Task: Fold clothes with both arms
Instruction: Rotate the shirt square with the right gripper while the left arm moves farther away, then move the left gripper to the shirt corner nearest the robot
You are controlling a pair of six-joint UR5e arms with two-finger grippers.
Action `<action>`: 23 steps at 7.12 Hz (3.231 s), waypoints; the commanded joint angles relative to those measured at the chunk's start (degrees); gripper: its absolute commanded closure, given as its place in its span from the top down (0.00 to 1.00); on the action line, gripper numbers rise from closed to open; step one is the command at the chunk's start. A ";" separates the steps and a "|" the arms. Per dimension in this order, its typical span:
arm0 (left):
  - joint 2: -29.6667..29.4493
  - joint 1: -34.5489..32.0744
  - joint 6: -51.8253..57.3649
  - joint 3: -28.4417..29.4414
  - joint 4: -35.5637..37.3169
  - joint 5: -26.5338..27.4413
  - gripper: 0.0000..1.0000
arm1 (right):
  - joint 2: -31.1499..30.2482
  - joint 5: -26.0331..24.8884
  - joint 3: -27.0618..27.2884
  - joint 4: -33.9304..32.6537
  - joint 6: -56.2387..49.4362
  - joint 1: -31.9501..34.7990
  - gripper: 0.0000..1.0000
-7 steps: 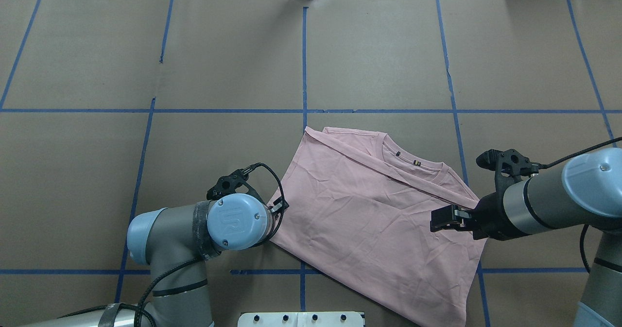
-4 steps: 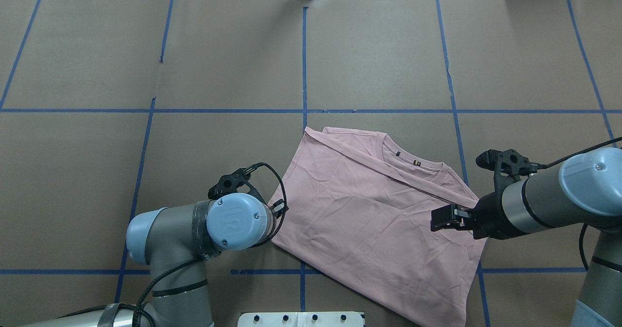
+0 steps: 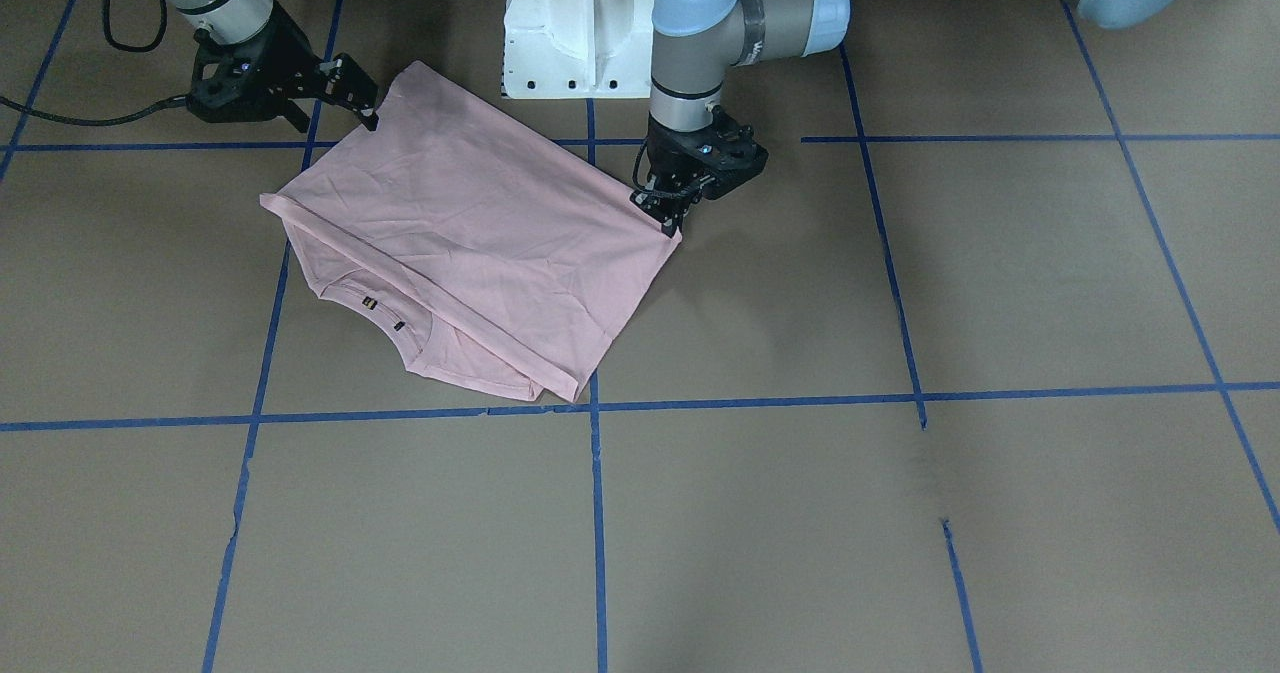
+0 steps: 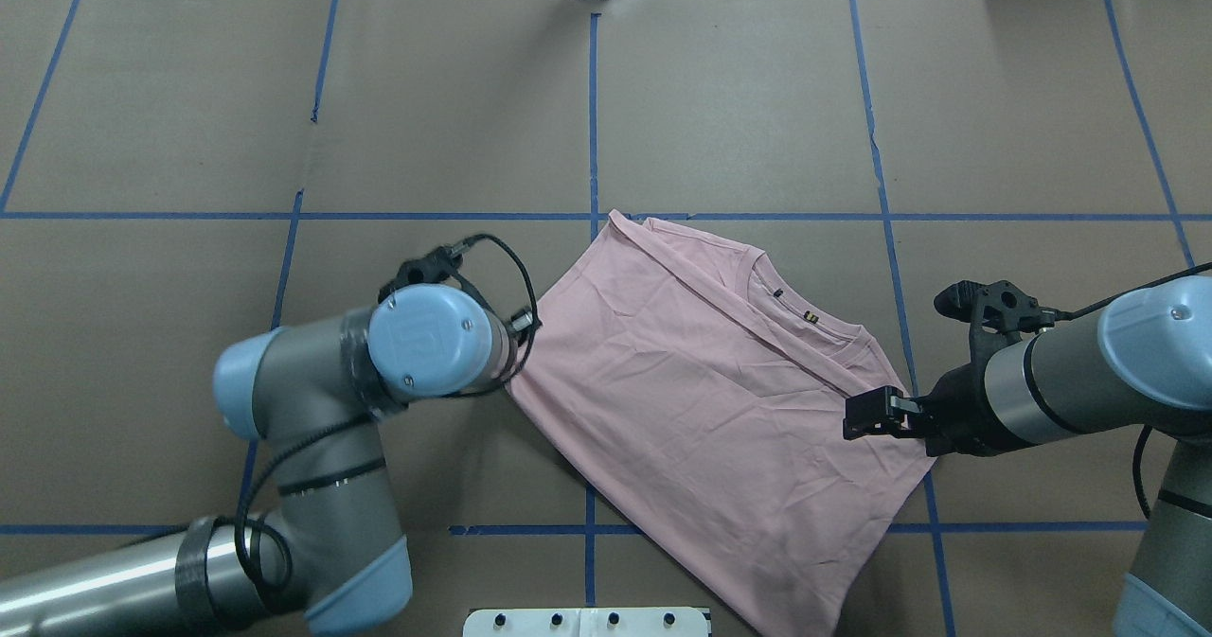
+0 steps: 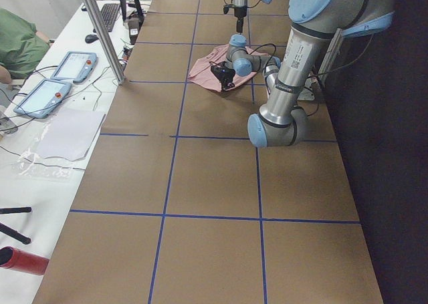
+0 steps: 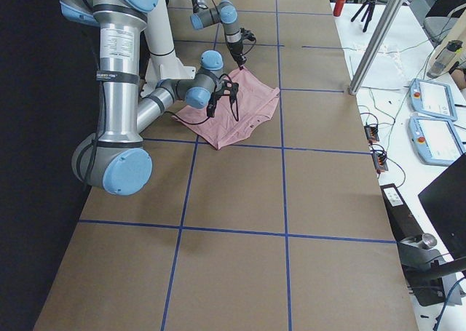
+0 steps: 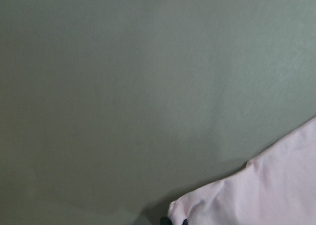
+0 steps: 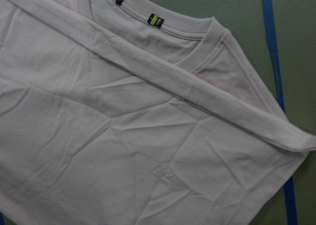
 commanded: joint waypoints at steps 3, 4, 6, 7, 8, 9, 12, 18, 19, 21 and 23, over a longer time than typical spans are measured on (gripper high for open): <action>-7.47 -10.60 3.93 18.60 -14.76 5.30 0.00 | 0.22 -0.55 -0.27 0.00 -0.01 1.35 1.00; -11.08 -11.93 5.35 24.95 -18.98 5.33 0.00 | 0.31 -0.29 -0.53 0.00 -0.01 1.79 1.00; -15.49 -13.43 9.92 32.10 -24.09 5.50 0.00 | 3.02 -0.11 -1.23 0.00 -0.01 1.88 1.00; -16.38 -13.87 13.06 36.48 -29.61 8.37 0.00 | 4.25 -0.19 -1.93 -0.09 0.08 1.88 1.00; -18.65 -13.87 15.10 42.70 -35.49 10.66 0.00 | 4.88 -0.28 -2.20 -0.09 0.08 1.80 1.00; -19.46 -14.22 17.47 46.94 -40.60 12.25 0.00 | 5.23 -0.28 -2.20 -0.09 0.08 1.79 1.00; -20.69 -14.58 21.27 51.73 -47.24 12.53 0.51 | 5.32 -0.63 -2.64 -0.09 0.08 1.71 1.00; -13.98 -16.42 18.91 34.95 -32.88 -4.57 1.00 | 10.33 -0.46 -7.03 -0.62 -0.27 5.39 1.00; -7.31 -16.34 18.38 24.42 -29.17 -7.48 1.00 | 11.03 -0.11 -7.03 -0.53 -0.53 6.01 1.00; 1.95 -13.63 14.44 5.68 -15.25 -9.43 1.00 | 11.21 -0.19 -7.12 -0.70 -0.45 5.93 1.00; 6.80 -4.60 2.26 -4.40 -7.01 -8.74 1.00 | 11.21 -0.28 -7.64 -0.70 -0.36 5.84 1.00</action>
